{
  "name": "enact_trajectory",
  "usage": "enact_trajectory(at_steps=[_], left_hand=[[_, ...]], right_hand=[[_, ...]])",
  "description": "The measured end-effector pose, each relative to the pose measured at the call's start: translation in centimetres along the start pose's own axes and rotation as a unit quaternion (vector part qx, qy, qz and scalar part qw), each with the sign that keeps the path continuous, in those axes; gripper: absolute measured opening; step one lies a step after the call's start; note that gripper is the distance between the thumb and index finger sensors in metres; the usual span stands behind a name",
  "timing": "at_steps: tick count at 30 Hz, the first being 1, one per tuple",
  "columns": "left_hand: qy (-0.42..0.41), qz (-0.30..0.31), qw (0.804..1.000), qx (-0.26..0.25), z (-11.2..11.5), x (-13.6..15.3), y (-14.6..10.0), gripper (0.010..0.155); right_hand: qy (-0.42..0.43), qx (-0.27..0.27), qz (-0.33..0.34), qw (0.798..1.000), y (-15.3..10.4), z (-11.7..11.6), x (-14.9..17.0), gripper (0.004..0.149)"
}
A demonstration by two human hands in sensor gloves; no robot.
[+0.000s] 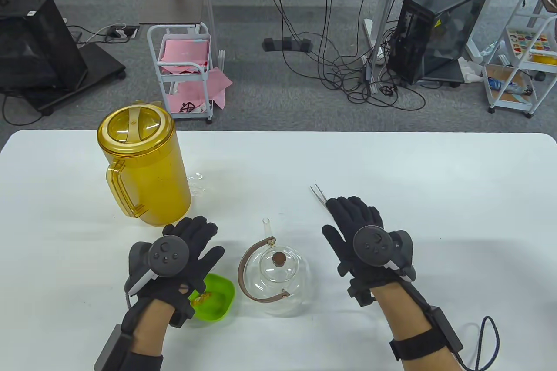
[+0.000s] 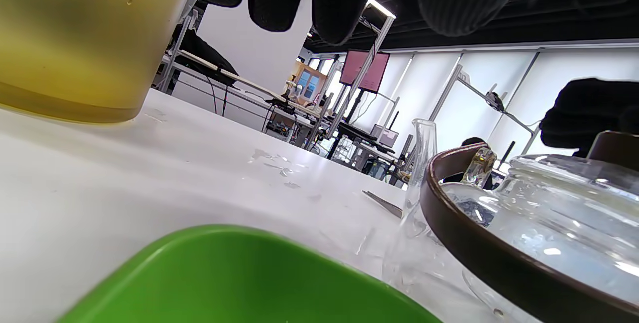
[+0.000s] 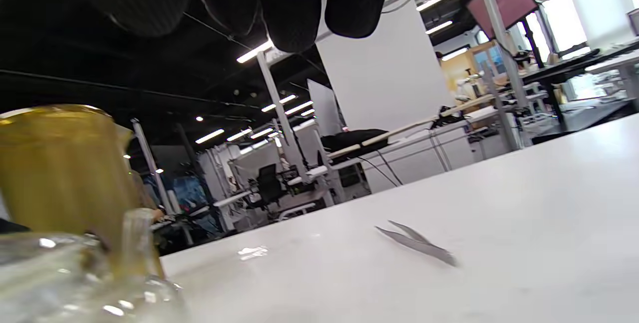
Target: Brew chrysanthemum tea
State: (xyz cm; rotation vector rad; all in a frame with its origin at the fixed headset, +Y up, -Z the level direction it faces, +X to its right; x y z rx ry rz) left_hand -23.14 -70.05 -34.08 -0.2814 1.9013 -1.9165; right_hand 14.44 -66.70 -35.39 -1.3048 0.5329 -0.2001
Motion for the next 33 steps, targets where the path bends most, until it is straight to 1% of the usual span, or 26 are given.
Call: enact_trajectory(at_steps=[1, 4, 6, 7, 12, 16, 20, 25, 28, 31, 33], left_hand=[[0.001, 0.001, 1.0, -0.001, 0.0, 0.0, 0.0, 0.068], [-0.001, 0.002, 1.0, 0.0, 0.1, -0.1, 0.1, 0.067], [-0.001, 0.003, 1.0, 0.0, 0.1, -0.1, 0.1, 0.067], [-0.001, 0.003, 1.0, 0.001, 0.2, -0.1, 0.1, 0.067], [-0.002, 0.004, 1.0, 0.005, 0.3, -0.3, 0.1, 0.066], [0.0, 0.006, 1.0, 0.007, 0.4, -0.3, 0.1, 0.065], [0.0, 0.007, 1.0, 0.01, 0.5, -0.4, 0.1, 0.063], [0.001, 0.006, 1.0, 0.012, 0.5, -0.4, 0.1, 0.062], [0.0, 0.005, 1.0, 0.013, 0.6, -0.5, 0.1, 0.062], [0.003, 0.006, 1.0, 0.014, 0.6, -0.5, 0.1, 0.062], [0.003, 0.006, 1.0, 0.015, 0.7, -0.5, 0.1, 0.062]], right_hand=[[0.009, 0.005, 0.025, 1.0, -0.4, 0.0, -1.7, 0.06], [0.032, 0.014, 0.06, 0.998, -1.3, -0.3, -4.4, 0.055], [0.067, 0.021, 0.068, 0.995, -1.9, -0.7, -5.7, 0.05], [0.074, 0.011, 0.075, 0.994, -2.1, -1.0, -6.4, 0.05], [0.02, -0.02, 0.104, 0.994, -2.7, -2.9, -8.9, 0.05], [-0.039, -0.042, 0.113, 0.992, -2.9, -4.5, -9.7, 0.052], [-0.075, -0.047, 0.111, 0.99, -2.9, -5.4, -9.8, 0.049], [-0.1, -0.047, 0.102, 0.989, -2.6, -5.6, -9.5, 0.047], [-0.099, -0.048, 0.097, 0.989, -2.6, -5.6, -9.3, 0.05], [-0.119, -0.037, 0.093, 0.988, -2.6, -5.4, -9.4, 0.055], [-0.12, -0.037, 0.095, 0.988, -2.6, -5.4, -9.4, 0.056]])
Point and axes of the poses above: the tracker on the back of each hand, its own x axis roughly to the little-finger side, its own y axis roughly from the wrist to the fingertips, z = x × y, the point moved 1 cm from there along y, roughly from the wrist to the fingertips, and after that the axes turned 8 degrees about -z, right-handed, at the moved point
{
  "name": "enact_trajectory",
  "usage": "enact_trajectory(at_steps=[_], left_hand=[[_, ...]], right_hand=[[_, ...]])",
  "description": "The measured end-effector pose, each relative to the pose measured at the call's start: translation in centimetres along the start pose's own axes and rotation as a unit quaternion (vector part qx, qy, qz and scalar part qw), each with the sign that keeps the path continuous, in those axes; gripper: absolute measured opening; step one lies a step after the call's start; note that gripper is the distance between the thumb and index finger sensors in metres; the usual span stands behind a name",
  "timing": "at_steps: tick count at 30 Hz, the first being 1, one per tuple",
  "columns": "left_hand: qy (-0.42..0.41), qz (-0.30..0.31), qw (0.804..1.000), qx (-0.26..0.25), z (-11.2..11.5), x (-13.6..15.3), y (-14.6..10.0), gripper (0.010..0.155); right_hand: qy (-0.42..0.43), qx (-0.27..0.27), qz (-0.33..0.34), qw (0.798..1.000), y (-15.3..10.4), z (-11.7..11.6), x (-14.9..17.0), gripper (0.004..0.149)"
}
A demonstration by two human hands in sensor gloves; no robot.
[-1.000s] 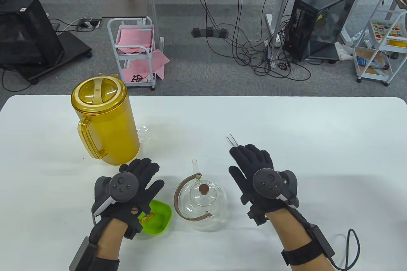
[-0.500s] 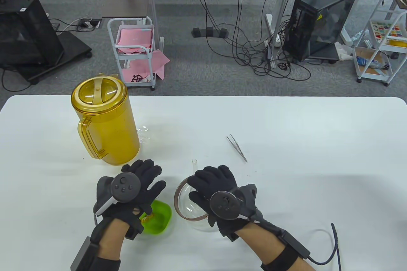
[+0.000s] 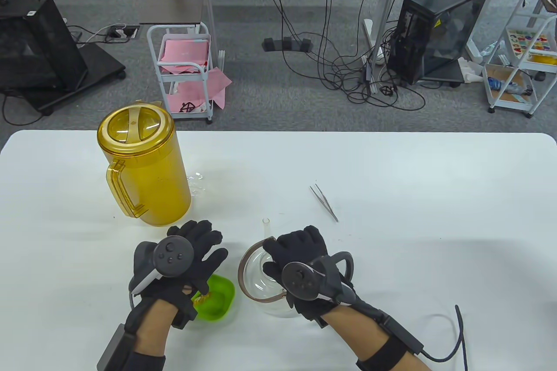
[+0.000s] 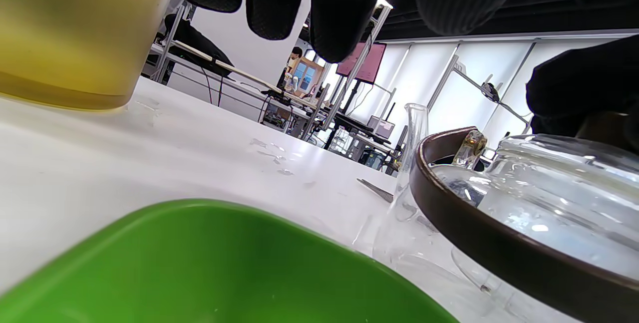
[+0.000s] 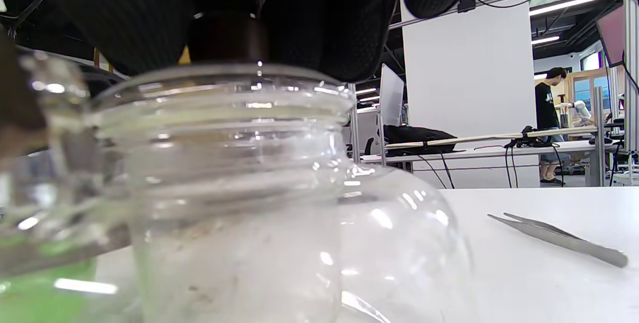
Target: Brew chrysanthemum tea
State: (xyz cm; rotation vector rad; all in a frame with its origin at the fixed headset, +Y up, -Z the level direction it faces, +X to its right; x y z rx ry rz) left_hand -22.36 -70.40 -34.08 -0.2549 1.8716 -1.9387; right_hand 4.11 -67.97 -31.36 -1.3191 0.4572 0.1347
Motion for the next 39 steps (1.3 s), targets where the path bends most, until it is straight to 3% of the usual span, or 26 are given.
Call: enact_trajectory(at_steps=[6, 11, 17, 21, 26, 32, 34, 39], left_hand=[[0.003, 0.0, 1.0, 0.005, 0.2, -0.1, 0.0, 0.062], [0.0, -0.003, 1.0, 0.004, 0.1, 0.0, 0.0, 0.062], [0.0, -0.004, 1.0, 0.003, 0.1, 0.1, 0.0, 0.062], [-0.003, -0.009, 1.0, 0.002, 0.0, 0.2, 0.0, 0.062], [-0.003, -0.012, 1.0, 0.004, 0.0, 0.4, -0.1, 0.061], [-0.002, -0.017, 1.0, 0.013, 0.0, 0.8, 0.0, 0.061], [0.0, -0.019, 1.0, 0.016, 0.0, 0.9, 0.0, 0.06], [0.017, -0.039, 0.998, 0.035, -0.2, 1.1, 0.1, 0.052]], right_hand=[[0.015, 0.022, 0.008, 1.0, -0.3, 0.4, 0.0, 0.052], [0.054, 0.075, -0.043, 0.995, -0.2, 3.5, 2.9, 0.052], [0.047, 0.099, -0.217, 0.97, 0.3, 4.5, 13.2, 0.052], [0.003, 0.043, -0.341, 0.939, -0.4, 2.1, 20.8, 0.052], [-0.035, -0.048, -0.433, 0.899, -1.6, -1.0, 26.0, 0.052], [-0.044, -0.085, -0.454, 0.886, -1.8, -2.0, 26.7, 0.052], [-0.053, -0.089, -0.456, 0.884, -1.7, -2.0, 26.4, 0.059], [-0.029, -0.034, -0.423, 0.905, -1.5, -0.5, 25.3, 0.067]])
Point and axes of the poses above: the tracker on the back of each hand, its own x axis roughly to the little-finger side, its own y axis roughly from the wrist to the fingertips, z = x × y, the point moved 1 cm from there along y, roughly from the wrist to the fingertips, and after that the axes turned 8 degrees about -z, right-handed, at the moved point
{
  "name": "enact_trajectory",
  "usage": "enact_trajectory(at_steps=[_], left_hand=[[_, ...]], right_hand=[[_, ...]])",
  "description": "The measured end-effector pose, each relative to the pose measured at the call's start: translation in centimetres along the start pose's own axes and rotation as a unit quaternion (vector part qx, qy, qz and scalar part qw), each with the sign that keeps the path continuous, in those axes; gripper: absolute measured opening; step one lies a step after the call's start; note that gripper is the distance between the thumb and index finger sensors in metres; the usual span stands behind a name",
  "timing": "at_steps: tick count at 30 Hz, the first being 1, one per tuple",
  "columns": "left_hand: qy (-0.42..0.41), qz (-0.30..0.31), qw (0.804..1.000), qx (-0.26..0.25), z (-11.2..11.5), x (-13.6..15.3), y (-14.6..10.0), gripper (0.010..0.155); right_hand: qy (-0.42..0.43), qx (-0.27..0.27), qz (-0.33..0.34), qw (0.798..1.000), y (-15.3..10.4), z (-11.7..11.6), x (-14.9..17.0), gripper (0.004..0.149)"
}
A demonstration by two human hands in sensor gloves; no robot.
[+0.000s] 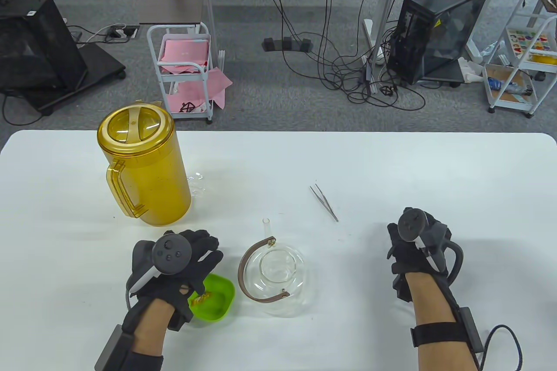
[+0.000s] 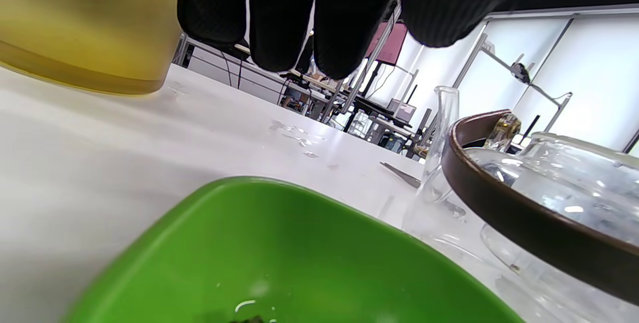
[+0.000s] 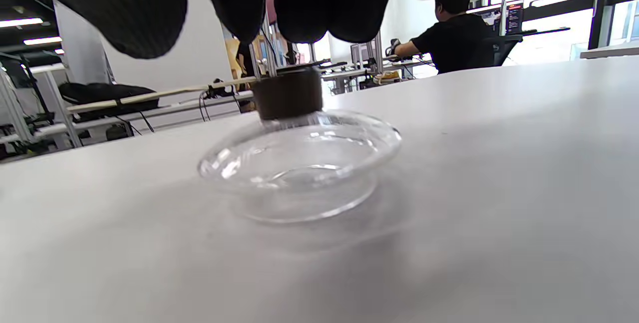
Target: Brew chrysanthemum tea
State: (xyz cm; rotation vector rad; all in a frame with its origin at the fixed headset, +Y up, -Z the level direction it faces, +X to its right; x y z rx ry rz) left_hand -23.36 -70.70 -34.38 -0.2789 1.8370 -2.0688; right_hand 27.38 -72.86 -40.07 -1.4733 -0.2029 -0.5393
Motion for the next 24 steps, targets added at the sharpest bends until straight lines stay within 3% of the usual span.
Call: enact_trajectory(at_steps=[3, 8, 15, 24], left_hand=[[0.03, -0.047, 0.998, 0.027, 0.0, 0.6, 0.1, 0.048], [0.045, -0.069, 0.995, 0.063, -0.3, 1.8, 0.1, 0.051], [0.075, -0.055, 0.989, 0.119, 0.9, 1.3, 0.6, 0.054], [0.089, -0.07, 0.982, 0.149, 2.6, 1.3, 1.2, 0.042]], right_hand=[[0.037, 0.018, 0.045, 0.998, -1.0, 1.4, -0.9, 0.066], [0.08, 0.054, 0.098, 0.991, -2.7, 3.0, -2.6, 0.064], [0.08, 0.053, 0.111, 0.989, -3.0, 2.8, -2.9, 0.063], [0.08, 0.042, 0.128, 0.988, -3.2, 2.6, -3.3, 0.063]])
Point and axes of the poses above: the tracker on the back of each hand, its own x axis roughly to the little-finger side, its own y axis roughly from the wrist to the fingertips, z = x × y, the point moved 1 cm from there along y, roughly from the wrist to the fingertips, and after that the axes turned 8 degrees about -z, right-handed, at the moved point
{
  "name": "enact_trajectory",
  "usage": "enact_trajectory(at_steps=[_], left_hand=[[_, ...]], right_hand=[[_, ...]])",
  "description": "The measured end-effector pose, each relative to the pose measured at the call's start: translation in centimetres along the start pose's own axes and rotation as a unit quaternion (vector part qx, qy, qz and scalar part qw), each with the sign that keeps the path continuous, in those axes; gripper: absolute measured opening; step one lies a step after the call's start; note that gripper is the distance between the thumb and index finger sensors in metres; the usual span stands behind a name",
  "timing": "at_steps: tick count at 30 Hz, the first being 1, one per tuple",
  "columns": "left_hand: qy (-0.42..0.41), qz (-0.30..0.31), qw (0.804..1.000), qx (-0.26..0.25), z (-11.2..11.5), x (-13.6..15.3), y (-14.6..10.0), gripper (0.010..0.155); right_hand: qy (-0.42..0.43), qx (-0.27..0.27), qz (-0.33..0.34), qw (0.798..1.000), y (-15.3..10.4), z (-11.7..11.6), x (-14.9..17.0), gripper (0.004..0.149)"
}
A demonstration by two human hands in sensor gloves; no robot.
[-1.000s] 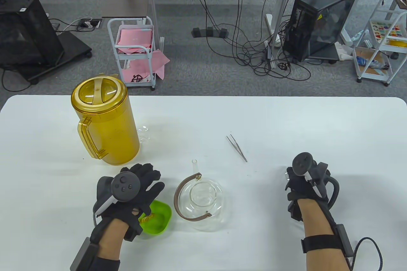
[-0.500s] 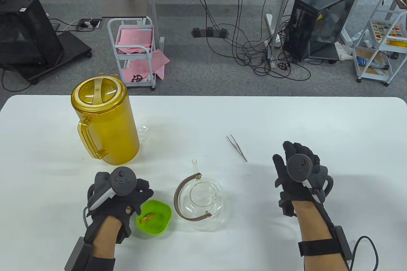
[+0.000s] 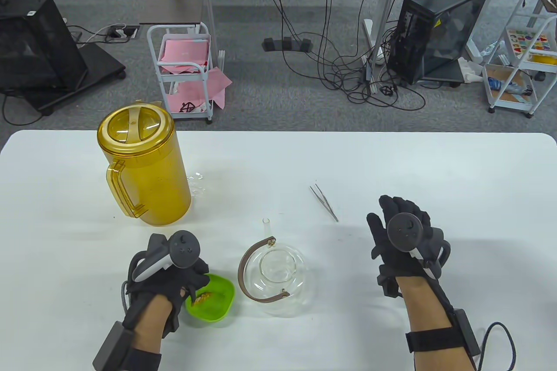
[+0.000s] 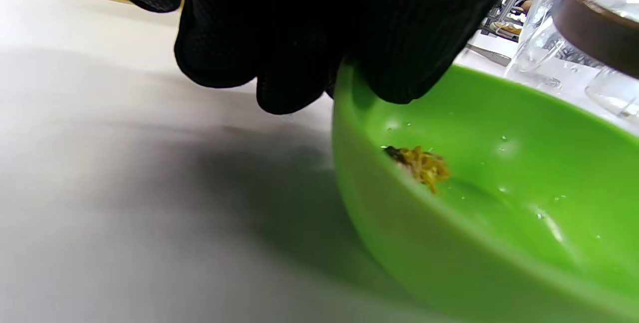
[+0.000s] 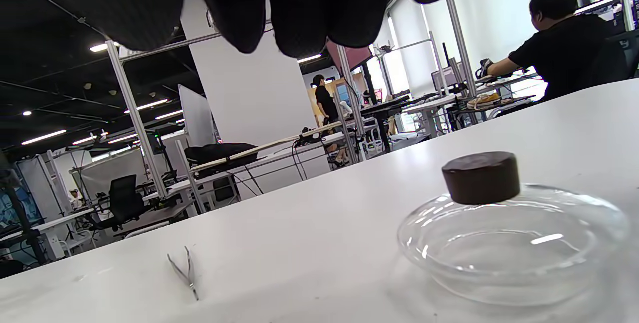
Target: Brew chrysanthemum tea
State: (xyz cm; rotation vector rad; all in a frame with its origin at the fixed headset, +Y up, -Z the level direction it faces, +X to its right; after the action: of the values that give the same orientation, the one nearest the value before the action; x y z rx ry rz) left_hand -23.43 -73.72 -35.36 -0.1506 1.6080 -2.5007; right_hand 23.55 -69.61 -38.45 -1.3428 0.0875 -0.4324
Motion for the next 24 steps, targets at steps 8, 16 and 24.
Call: enact_trajectory(at_steps=[8, 16, 24], left_hand=[[-0.038, 0.004, 0.998, -0.047, -1.4, 1.3, -0.7, 0.041], [-0.129, 0.059, 0.975, -0.169, -5.4, 2.4, -4.4, 0.041], [-0.167, 0.126, 0.95, -0.232, -7.0, 1.2, -7.0, 0.04]], right_hand=[[0.007, 0.011, 0.007, 1.0, -0.3, 0.5, -0.3, 0.062], [0.008, 0.013, 0.015, 1.0, -0.3, 0.3, -0.6, 0.062], [-0.04, -0.017, 0.044, 0.998, -0.1, -1.5, -2.9, 0.063]])
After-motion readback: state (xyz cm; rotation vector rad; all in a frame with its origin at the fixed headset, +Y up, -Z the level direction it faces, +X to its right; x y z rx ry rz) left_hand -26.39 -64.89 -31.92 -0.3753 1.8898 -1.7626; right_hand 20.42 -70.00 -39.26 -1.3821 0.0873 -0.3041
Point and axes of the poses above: the tracker on the back of each hand, its own x axis roughly to the little-finger side, its own y axis roughly from the wrist to the fingertips, z = x × y, the point moved 1 cm from there along y, roughly from the wrist to the fingertips, and after that the axes turned 8 degrees about -z, right-handed, at the moved point
